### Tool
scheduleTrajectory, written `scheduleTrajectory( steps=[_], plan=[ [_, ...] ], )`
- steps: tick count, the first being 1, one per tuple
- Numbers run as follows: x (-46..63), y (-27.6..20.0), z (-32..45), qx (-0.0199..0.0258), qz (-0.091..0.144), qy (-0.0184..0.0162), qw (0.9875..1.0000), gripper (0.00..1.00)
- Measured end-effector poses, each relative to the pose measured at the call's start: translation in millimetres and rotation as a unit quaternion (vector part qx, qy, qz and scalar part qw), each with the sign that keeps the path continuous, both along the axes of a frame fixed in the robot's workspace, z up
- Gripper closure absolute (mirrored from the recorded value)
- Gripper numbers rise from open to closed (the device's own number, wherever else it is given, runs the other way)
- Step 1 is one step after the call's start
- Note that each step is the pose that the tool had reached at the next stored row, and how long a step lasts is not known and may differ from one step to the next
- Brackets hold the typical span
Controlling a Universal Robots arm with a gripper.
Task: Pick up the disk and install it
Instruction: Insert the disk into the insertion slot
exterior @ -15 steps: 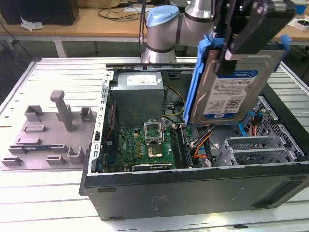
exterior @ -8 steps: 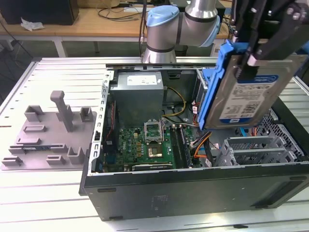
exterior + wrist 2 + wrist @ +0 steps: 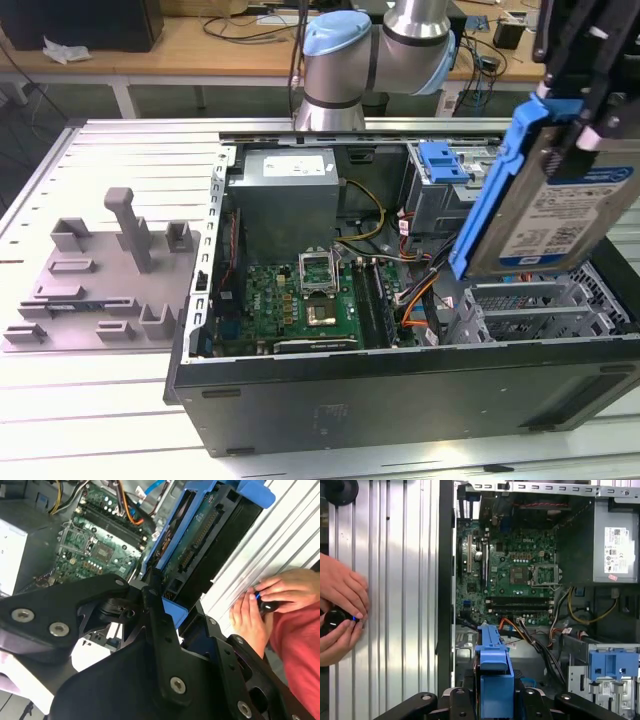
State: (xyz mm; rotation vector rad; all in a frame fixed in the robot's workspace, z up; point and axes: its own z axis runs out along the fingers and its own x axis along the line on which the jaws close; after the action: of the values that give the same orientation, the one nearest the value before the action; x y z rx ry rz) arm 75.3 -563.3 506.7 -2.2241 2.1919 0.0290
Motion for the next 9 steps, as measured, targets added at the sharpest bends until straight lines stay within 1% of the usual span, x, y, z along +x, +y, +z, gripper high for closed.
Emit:
scheduleTrajectory(
  steps=[2,4,6,7,9],
  plan=[
    [7.5,-0.6,0.0,0.0001,0.000,0.0000,1.0000,0.63],
    [12.7,-0.6,0.0,0.0002,0.000,0.0000,1.0000,0.63],
    [21.4,-0.6,-0.1,0.0003,0.000,0.0000,1.0000,0.63],
    [23.8,-0.5,-0.2,0.0003,0.000,0.0000,1.0000,0.63],
    [25.3,1.1,-0.7,0.0003,0.000,-0.0003,1.0000,0.63]
  ],
)
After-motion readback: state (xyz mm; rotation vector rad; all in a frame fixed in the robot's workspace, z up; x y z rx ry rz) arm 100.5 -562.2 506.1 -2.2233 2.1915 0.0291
